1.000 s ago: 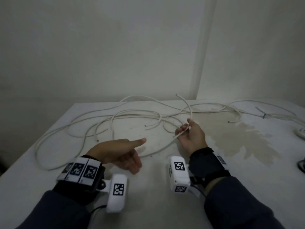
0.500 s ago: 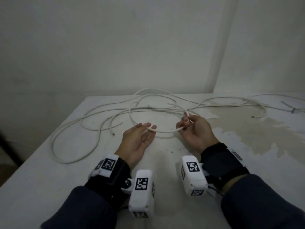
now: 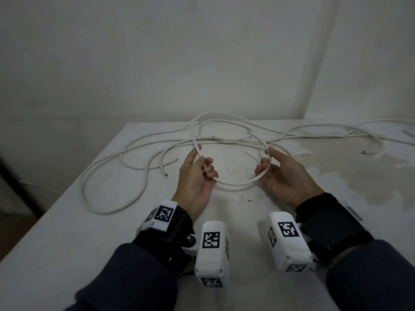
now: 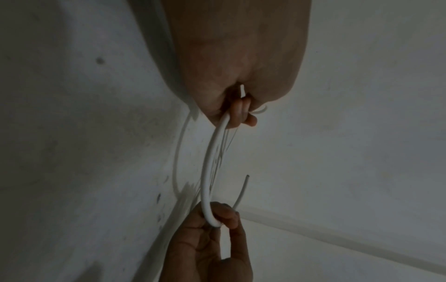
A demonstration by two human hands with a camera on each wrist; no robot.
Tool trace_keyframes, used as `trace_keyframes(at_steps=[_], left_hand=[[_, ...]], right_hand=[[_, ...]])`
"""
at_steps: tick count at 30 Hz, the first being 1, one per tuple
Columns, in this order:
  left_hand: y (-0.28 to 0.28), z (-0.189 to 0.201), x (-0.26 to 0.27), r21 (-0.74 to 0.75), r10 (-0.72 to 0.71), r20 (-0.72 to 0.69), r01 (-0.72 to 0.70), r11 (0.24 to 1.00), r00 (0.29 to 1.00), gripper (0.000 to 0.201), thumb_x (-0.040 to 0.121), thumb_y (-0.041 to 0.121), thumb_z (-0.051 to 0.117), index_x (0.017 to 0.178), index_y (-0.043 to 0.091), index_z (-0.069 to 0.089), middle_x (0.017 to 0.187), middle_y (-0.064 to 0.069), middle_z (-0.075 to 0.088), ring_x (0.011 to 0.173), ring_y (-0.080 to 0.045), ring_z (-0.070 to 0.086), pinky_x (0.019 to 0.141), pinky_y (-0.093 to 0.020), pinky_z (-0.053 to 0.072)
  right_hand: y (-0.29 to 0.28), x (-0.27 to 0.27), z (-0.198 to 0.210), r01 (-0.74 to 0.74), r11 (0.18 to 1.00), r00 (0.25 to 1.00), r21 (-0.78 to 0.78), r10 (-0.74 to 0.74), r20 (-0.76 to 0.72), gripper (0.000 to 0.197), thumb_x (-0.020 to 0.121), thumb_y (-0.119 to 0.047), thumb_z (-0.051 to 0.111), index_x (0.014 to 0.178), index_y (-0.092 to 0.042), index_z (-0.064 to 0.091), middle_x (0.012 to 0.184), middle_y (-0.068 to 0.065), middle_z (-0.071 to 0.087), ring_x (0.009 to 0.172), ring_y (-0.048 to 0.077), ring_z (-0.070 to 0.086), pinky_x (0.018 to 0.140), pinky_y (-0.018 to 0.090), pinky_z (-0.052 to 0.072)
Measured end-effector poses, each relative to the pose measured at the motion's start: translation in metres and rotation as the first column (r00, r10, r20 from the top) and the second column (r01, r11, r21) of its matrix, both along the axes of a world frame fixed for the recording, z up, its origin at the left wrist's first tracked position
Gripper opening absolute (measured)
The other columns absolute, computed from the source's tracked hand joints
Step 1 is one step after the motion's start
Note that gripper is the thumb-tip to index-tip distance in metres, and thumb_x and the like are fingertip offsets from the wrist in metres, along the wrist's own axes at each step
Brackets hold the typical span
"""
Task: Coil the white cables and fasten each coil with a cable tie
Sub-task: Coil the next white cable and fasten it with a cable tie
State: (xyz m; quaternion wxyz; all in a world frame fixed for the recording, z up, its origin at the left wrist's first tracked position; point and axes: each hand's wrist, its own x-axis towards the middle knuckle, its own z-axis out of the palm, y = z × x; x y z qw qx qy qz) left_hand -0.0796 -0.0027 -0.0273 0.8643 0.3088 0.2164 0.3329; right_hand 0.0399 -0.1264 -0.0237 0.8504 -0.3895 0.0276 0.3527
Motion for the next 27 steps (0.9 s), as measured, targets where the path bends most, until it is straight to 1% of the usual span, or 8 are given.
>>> trace_keyframes(at_steps=[4, 10, 14, 16, 18, 20, 23, 27], left_hand=[[0.001, -0.002, 0.000, 0.008, -0.039, -0.044, 0.040, 0.999, 0.998, 0.034, 0.102, 0.002, 0.032, 0.126, 0.015, 0.052, 0.068, -0.004, 0.043, 0.039, -0.005, 0.027, 0.035, -0.014, 0.027], [-0.001, 0.001, 0.000, 0.031, -0.106, -0.057, 0.108, 0.994, 0.993, 0.022, 0.101, 0.006, 0.038, 0.114, 0.004, 0.055, 0.069, -0.002, 0.053, 0.040, -0.004, 0.029, 0.036, -0.014, 0.027], [-0.002, 0.000, 0.001, 0.060, -0.174, -0.047, 0.177, 0.982, 0.984, 0.021, 0.101, 0.007, 0.036, 0.108, 0.005, 0.056, 0.063, -0.001, 0.048, 0.037, -0.005, 0.027, 0.035, -0.015, 0.024], [-0.003, 0.000, 0.001, 0.106, -0.203, -0.097, 0.213, 0.971, 0.974, 0.019, 0.101, 0.010, 0.037, 0.107, 0.007, 0.055, 0.060, 0.001, 0.045, 0.037, -0.005, 0.024, 0.035, -0.015, 0.019], [-0.004, 0.000, 0.001, 0.167, -0.230, -0.166, 0.257, 0.952, 0.959, 0.012, 0.101, 0.014, 0.041, 0.101, 0.008, 0.052, 0.060, 0.001, 0.044, 0.036, -0.004, 0.022, 0.033, -0.015, 0.017], [-0.005, 0.000, 0.001, 0.242, -0.244, -0.222, 0.295, 0.924, 0.944, 0.007, 0.097, 0.015, 0.050, 0.093, 0.010, 0.050, 0.066, -0.001, 0.047, 0.037, -0.004, 0.024, 0.034, -0.015, 0.018], [-0.008, -0.001, -0.001, 0.340, -0.245, -0.300, 0.343, 0.876, 0.922, 0.011, 0.090, 0.012, 0.061, 0.098, 0.008, 0.055, 0.074, -0.002, 0.056, 0.042, -0.004, 0.026, 0.036, -0.014, 0.021], [-0.012, -0.002, -0.004, 0.410, -0.316, -0.347, 0.446, 0.795, 0.883, 0.028, 0.087, 0.006, 0.062, 0.114, -0.002, 0.057, 0.069, -0.001, 0.050, 0.041, -0.003, 0.028, 0.036, -0.013, 0.024]], right_hand=[[-0.002, 0.000, 0.001, -0.001, 1.000, 1.000, -0.013, 0.001, 0.031, 0.008, 0.093, -0.007, 0.052, 0.088, -0.005, 0.057, 0.069, 0.007, 0.048, 0.040, 0.012, 0.047, 0.046, 0.019, 0.048], [-0.002, 0.000, 0.002, -0.058, 0.996, 0.989, -0.066, 0.066, 0.130, 0.025, 0.089, -0.006, 0.049, 0.106, -0.009, 0.067, 0.059, 0.001, 0.042, 0.041, 0.009, 0.028, 0.038, 0.018, 0.031], [-0.001, -0.005, 0.005, -0.127, 0.983, 0.963, -0.136, 0.154, 0.219, 0.005, 0.087, -0.015, 0.061, 0.090, -0.012, 0.064, 0.053, -0.005, 0.030, 0.040, 0.006, 0.020, 0.032, 0.016, 0.020], [0.002, -0.008, 0.004, -0.118, 0.974, 0.930, -0.195, 0.177, 0.323, 0.013, 0.085, -0.011, 0.065, 0.076, -0.015, 0.057, 0.052, -0.006, 0.025, 0.038, 0.005, 0.018, 0.032, 0.016, 0.017], [0.006, -0.010, 0.003, -0.089, 0.967, 0.896, -0.239, 0.182, 0.406, 0.028, 0.080, -0.002, 0.067, 0.060, -0.017, 0.055, 0.051, -0.005, 0.025, 0.037, 0.006, 0.019, 0.032, 0.017, 0.017], [0.009, -0.012, 0.003, -0.075, 0.965, 0.860, -0.251, 0.190, 0.473, 0.033, 0.077, 0.005, 0.066, 0.053, -0.016, 0.056, 0.049, -0.003, 0.033, 0.039, 0.007, 0.023, 0.034, 0.017, 0.020], [0.008, -0.014, 0.003, -0.045, 0.971, 0.815, -0.235, 0.172, 0.554, 0.033, 0.072, 0.012, 0.064, 0.056, -0.015, 0.055, 0.050, 0.000, 0.042, 0.041, 0.009, 0.028, 0.037, 0.018, 0.023], [0.006, -0.018, 0.004, -0.030, 0.960, 0.757, -0.277, 0.203, 0.621, 0.030, 0.070, 0.014, 0.061, 0.065, -0.014, 0.053, 0.053, 0.000, 0.047, 0.042, 0.009, 0.034, 0.039, 0.017, 0.028]])
